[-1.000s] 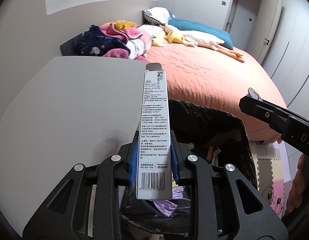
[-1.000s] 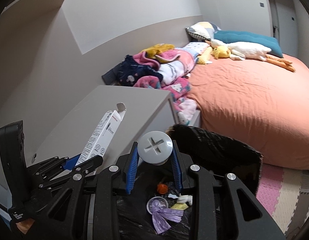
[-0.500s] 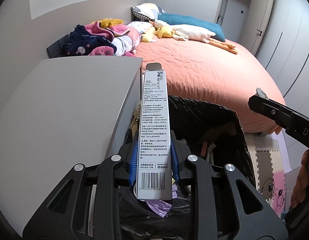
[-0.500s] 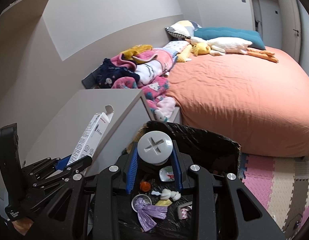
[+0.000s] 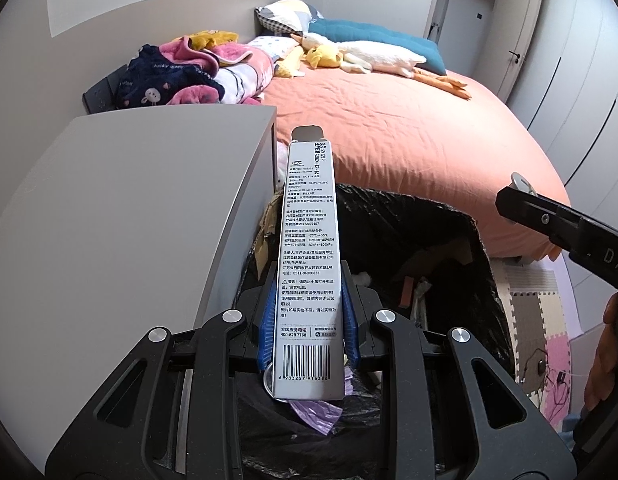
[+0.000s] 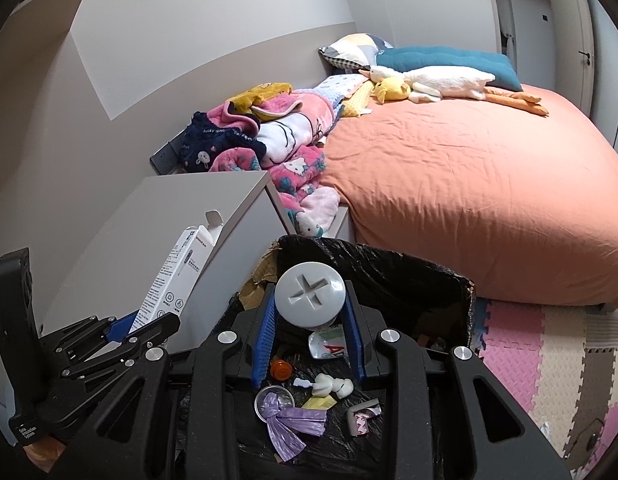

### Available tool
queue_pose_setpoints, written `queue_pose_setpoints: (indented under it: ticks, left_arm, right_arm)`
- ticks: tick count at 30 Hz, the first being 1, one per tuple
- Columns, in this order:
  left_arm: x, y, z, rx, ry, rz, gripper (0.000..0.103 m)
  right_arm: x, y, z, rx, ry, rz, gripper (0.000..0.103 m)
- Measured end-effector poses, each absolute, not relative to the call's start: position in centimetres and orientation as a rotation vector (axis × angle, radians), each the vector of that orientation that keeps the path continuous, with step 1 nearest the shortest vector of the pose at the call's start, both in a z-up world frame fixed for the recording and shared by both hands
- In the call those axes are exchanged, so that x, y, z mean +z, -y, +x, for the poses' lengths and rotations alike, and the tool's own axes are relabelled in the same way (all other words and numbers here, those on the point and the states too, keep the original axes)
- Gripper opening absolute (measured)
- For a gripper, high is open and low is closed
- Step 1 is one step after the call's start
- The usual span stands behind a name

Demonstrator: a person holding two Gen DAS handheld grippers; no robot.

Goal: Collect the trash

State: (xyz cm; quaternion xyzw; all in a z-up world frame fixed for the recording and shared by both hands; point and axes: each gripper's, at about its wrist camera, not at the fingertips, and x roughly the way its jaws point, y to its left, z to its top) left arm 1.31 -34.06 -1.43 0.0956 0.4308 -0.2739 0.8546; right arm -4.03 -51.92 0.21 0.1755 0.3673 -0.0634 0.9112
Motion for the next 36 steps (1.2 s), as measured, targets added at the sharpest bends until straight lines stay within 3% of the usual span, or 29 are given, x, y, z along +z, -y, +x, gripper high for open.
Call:
queue_pose_setpoints:
  ticks: [1,2,3,4,5,7,36]
  left_arm:
    - [-1.5,34.0,1.5,-0.574,-0.916,0.199,0.039]
    - [-1.5,33.8,1.6,-0.565,-0.920,0.192,0.067]
    - [-1.3,33.4,1.8,-0.539,-0.906,0.178,0.080]
    - [-1.1,33.1,1.8,-0.517,-0.883,0.172,0.091]
    - [-0.8,32.8,1.7,-0.502,-0.861,0.169,0.092]
    - [-0.5,32.4,1.9,-0.502,-0.852,0.153,0.096]
    - [0.5,32.1,1.3,-0.520,-0.801,0.173,0.096]
  right_arm:
    - [0.2,51.9,-4.0,-0.133,-0.753,0.361,0.037]
    - [0.3,51.9,-4.1,-0.134,-0.751,0.361,0.052]
    - [0.4,51.8,-4.1,-0.138,-0.741,0.362,0.065]
    - [0.7,51.8,-4.3,-0.153,-0.721,0.357,0.069]
    - [0.9,51.7,-4.4,-0.165,-0.710,0.350,0.075]
    - [1.1,51.9,-4.5,-0.174,-0.701,0.348,0.077]
    - [1.4,51.4,-4.5,-0.157,-0.703,0.345,0.078]
